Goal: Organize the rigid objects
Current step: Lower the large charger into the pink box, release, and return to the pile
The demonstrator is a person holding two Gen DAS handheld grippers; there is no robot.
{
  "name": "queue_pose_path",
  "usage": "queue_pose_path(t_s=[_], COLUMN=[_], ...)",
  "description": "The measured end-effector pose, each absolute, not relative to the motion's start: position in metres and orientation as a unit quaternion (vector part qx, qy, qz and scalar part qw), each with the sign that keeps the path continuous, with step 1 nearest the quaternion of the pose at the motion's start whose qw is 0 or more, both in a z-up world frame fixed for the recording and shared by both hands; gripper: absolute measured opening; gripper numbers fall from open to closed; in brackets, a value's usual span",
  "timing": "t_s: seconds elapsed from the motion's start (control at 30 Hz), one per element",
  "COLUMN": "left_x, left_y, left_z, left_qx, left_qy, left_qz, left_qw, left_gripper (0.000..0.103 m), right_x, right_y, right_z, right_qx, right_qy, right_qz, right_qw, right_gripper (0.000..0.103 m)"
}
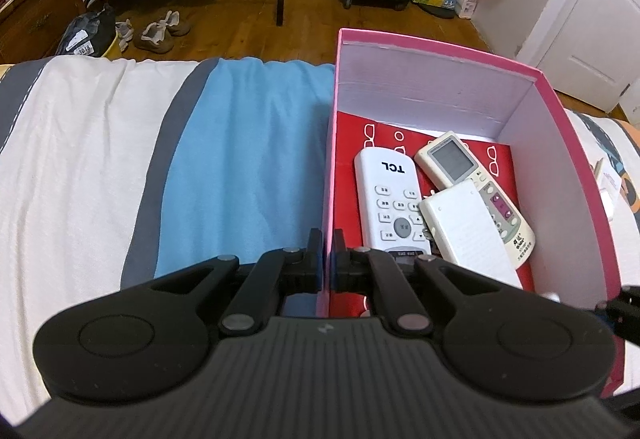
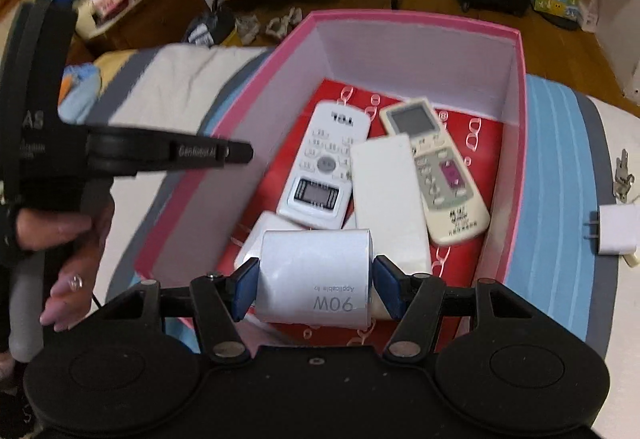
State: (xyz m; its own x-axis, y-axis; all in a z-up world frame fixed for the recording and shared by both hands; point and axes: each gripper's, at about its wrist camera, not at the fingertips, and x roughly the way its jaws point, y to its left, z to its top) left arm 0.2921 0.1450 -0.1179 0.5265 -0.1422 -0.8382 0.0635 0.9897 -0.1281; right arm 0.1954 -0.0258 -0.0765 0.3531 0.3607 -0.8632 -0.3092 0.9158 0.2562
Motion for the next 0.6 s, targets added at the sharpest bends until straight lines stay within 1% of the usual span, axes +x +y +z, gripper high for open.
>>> queue_pose_path(t_s=[0.07, 0.2, 0.43, 0.6], left_x=[0.292, 0.292, 0.291, 0.291], left_y=[0.145, 0.145, 0.143, 0.143], left_z=[-0.118, -0.118, -0.117, -0.115], left_qx=[-0.043, -0.040, -0.032, -0.033], left_qy=[0.483, 0.484, 0.483, 0.484], left_qz=[-0.060, -0.059, -0.059, -0.057], left_qw=[0.873, 0.872, 0.873, 0.873], left_gripper=[0.003, 0.003, 0.002, 0.002], right_x=[0.195, 0.191, 0.173, 0.167], right_y=[-0.027, -0.036, -0.088, -0.145], right_z=[-0.076, -0.060, -0.006, 0.018], right_qx=[0.028, 0.035, 0.060, 0.082], right_qy=[0.538, 0.529, 0.465, 0.416], right_qz=[0.204, 0.193, 0.188, 0.156], right_qw=[0.817, 0.826, 0.863, 0.892], right_gripper=[0.066, 0.070, 0.070, 0.072])
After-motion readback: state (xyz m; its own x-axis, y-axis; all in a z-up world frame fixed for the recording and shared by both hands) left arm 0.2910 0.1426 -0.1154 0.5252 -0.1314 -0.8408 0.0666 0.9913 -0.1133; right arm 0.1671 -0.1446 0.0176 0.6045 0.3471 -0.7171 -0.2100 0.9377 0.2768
